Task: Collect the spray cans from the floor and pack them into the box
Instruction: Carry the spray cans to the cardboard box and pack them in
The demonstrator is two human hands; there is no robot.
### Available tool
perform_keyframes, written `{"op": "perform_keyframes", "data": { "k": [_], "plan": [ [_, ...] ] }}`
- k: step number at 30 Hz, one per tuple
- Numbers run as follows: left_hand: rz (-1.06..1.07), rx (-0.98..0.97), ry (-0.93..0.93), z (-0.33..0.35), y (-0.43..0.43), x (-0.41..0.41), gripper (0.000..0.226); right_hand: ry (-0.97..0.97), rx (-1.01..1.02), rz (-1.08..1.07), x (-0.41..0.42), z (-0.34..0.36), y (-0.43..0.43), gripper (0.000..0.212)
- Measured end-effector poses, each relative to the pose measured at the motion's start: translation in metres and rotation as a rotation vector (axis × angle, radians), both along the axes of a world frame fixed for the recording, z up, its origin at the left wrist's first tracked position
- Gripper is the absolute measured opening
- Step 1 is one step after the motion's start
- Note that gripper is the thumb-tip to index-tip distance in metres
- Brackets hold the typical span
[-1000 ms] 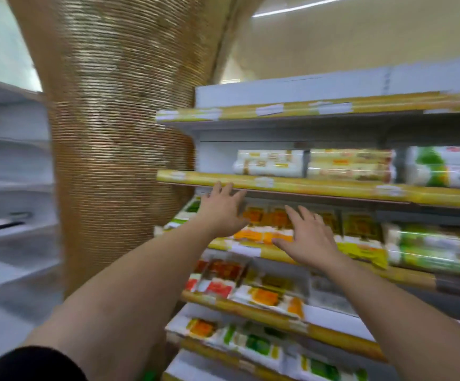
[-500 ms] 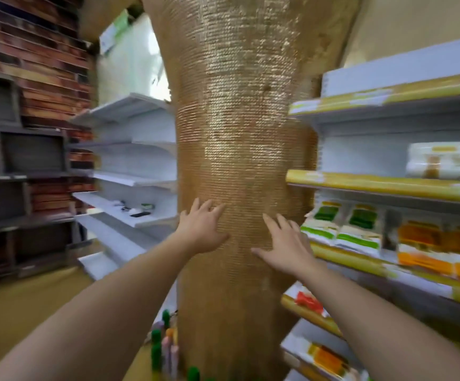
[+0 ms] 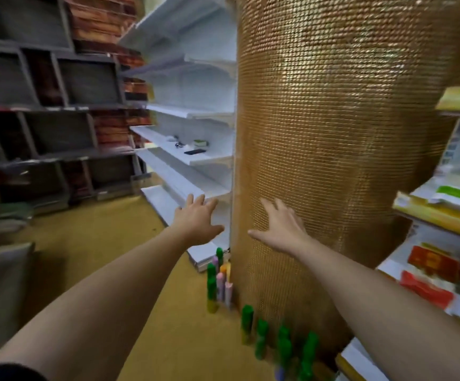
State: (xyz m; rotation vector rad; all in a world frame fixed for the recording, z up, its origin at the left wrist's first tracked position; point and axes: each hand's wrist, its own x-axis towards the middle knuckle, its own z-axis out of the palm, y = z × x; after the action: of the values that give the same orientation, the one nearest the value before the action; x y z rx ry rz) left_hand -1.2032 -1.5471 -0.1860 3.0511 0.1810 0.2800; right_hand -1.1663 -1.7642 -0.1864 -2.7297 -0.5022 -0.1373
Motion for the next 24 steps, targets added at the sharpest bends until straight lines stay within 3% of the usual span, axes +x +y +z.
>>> {"op": "perform_keyframes", "data": {
  "k": [15, 24],
  "plan": [
    [0.148, -0.061, 0.083, -0.047, 0.095, 0.187, 0.081, 0.156, -0.014, 0.196, 0.236, -0.052, 0.123, 0.101],
    [0.133, -0.096, 0.158, -0.096, 0.227, 0.298, 0.082, 0.248, -0.029, 0.131, 0.337, -0.099, 0.232, 0.103]
  ]
}}
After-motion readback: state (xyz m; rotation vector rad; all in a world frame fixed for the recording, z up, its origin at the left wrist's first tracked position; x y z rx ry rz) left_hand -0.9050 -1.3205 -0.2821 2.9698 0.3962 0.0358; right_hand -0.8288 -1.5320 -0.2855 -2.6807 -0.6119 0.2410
